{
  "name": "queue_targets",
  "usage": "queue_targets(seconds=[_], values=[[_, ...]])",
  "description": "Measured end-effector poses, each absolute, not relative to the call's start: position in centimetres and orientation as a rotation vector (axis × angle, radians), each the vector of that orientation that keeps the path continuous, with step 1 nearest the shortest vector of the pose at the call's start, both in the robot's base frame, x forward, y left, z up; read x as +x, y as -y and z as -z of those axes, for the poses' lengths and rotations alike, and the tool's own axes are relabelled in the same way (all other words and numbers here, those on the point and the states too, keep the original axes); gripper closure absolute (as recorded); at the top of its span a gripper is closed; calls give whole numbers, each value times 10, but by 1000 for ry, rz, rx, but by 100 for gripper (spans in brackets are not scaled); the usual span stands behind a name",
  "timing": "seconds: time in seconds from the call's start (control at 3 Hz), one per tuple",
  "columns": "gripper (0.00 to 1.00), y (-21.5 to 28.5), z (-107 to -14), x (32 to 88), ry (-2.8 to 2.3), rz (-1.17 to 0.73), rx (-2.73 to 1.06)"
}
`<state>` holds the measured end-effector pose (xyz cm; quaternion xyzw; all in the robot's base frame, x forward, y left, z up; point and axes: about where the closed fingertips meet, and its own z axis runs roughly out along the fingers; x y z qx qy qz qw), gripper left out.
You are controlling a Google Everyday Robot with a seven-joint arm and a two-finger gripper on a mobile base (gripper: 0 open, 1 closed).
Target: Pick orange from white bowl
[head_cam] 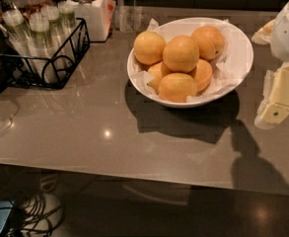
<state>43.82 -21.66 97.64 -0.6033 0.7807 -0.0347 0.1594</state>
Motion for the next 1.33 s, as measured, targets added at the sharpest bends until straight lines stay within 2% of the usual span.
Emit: queue_targets(seconds=[0.67,1.0,1.33], values=[[0,213,-978,440,-2219,98,-1730],[0,168,-982,461,-2104,-63,-1836],[0,78,-995,496,-1886,-254,-1976]])
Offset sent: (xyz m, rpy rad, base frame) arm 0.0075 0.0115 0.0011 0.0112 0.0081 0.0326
